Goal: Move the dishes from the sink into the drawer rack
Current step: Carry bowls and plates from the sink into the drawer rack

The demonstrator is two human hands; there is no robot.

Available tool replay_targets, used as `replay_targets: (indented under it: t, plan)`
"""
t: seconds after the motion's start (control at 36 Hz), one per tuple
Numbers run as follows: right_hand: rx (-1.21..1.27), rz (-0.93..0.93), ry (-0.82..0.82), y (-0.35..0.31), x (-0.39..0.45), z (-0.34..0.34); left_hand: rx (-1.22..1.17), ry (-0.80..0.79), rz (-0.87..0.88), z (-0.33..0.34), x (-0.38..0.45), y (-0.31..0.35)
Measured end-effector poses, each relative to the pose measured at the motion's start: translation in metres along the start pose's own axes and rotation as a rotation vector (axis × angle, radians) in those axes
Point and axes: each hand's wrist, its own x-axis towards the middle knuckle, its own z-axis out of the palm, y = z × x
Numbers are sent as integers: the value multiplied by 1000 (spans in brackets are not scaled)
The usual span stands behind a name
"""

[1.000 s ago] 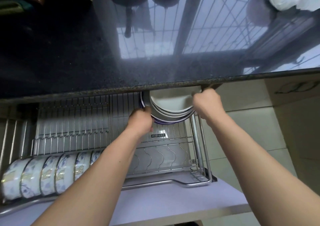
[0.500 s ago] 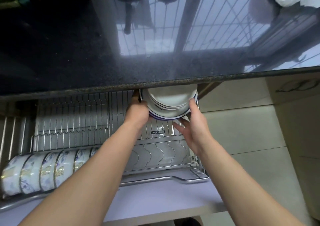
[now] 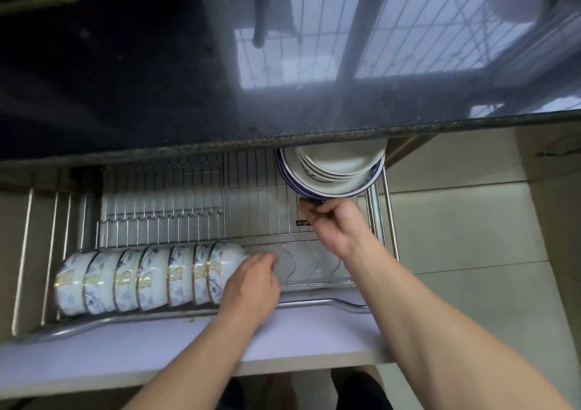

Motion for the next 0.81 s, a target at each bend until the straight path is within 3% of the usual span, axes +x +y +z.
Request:
replay_targets:
  t: [0.36,0.64,0.81]
  plan:
    - [-85,-67,54,-19,-12,-16,26,-34,-2,11,-16,-3]
    - [82,-137,127,-13,-23,-19,47,-37,-11,11,-23,-4]
    - [-131,-125,218,2,-43,-28,27,94,14,-18,-31,15]
